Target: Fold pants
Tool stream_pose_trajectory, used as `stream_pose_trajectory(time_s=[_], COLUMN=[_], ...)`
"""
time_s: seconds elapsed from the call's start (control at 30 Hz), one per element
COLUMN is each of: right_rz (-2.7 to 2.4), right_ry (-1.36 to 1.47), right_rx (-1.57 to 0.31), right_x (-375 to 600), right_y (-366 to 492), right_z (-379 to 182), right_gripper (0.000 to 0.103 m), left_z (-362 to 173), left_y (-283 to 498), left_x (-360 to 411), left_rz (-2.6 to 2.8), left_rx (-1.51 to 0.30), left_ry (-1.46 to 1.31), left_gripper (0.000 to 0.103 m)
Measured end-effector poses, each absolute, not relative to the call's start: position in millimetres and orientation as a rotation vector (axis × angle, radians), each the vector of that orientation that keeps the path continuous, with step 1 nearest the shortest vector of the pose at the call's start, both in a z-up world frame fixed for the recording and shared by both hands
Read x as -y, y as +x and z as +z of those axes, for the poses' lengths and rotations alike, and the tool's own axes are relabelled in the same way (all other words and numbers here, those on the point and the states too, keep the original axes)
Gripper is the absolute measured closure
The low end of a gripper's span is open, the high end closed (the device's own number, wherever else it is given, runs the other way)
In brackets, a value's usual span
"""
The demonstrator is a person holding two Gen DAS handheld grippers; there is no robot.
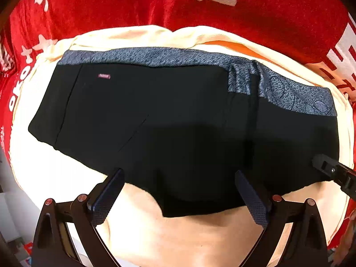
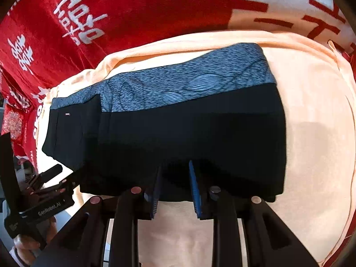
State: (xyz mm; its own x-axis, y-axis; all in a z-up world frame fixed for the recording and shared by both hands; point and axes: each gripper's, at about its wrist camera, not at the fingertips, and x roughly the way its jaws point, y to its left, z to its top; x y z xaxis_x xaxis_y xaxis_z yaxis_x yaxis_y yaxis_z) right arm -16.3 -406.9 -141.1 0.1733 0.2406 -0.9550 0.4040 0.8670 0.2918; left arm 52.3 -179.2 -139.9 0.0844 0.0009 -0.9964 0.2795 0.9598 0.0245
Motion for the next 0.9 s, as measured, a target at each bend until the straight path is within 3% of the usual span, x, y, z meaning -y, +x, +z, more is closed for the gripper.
stream_pose_trajectory(time_s=[0.47,0.53,0.6,0.9], right_rz=[-0.142,-0.149,-0.134,-0.134], right_ry=[0.444,0.374,0.292,0.179], right_rx=[-1.423,-1.419,-1.418,-1.485], right_x=[298,278,257,219], right_y=[11,13,13,17], right_z=[-145,-142,-140,-165], right_gripper=[0.068,0.063,0.05,0.048], left_z=[-147,-147,-148,-161], left_y=[63,68,73,84], left_x=[96,78,62,11], left_rz=[-0.237,-0.22,-0.21,-0.176], left_rx=[-1.481,-1.481,-1.484,-1.511], left_ry=[0.207,0.2,0.181,0.105], left_gripper=[0.003,0.003,0.003,0.003])
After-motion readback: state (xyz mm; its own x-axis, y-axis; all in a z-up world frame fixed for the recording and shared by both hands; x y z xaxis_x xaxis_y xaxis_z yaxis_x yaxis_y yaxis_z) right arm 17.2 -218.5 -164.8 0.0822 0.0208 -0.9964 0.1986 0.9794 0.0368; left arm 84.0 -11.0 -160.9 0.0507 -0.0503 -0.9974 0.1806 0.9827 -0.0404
